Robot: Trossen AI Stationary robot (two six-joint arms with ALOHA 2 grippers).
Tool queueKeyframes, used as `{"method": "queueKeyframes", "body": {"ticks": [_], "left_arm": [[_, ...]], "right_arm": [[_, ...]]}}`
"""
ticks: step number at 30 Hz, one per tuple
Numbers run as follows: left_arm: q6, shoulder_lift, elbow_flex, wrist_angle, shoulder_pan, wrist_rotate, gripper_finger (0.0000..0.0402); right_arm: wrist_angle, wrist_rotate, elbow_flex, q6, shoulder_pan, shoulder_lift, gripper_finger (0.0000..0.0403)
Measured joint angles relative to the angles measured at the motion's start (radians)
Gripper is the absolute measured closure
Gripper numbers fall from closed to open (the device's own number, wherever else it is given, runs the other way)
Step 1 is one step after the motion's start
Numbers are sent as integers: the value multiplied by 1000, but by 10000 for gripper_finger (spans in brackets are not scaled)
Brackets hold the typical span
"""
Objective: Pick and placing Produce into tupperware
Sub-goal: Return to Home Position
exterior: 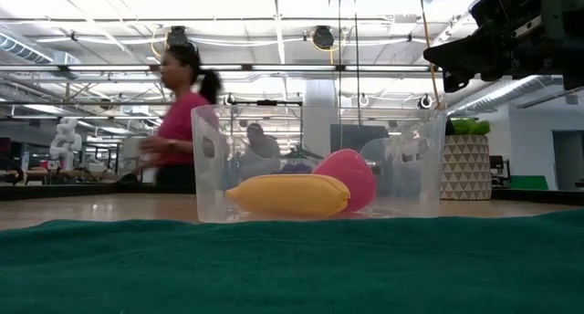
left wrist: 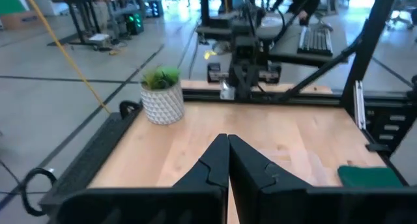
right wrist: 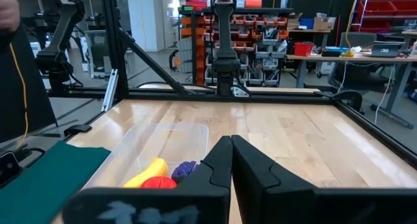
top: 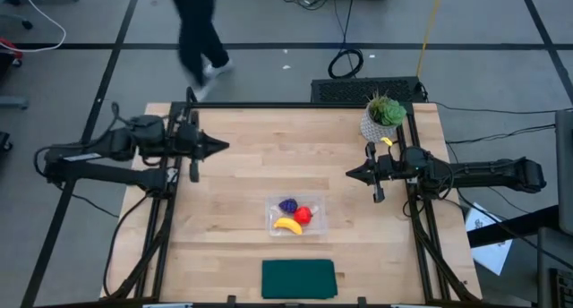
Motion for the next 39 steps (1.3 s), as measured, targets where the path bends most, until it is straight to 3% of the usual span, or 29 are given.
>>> {"method": "queueKeyframes", "body": {"ticks": [34,39], "left_arm": [[53,-43,-520,588,0,136,396],[72,-43,-554,598,0,137,396]], "right_arm": [[-5,1,0,8,0,2,403],[11,115,0,20,0,2,403]]}}
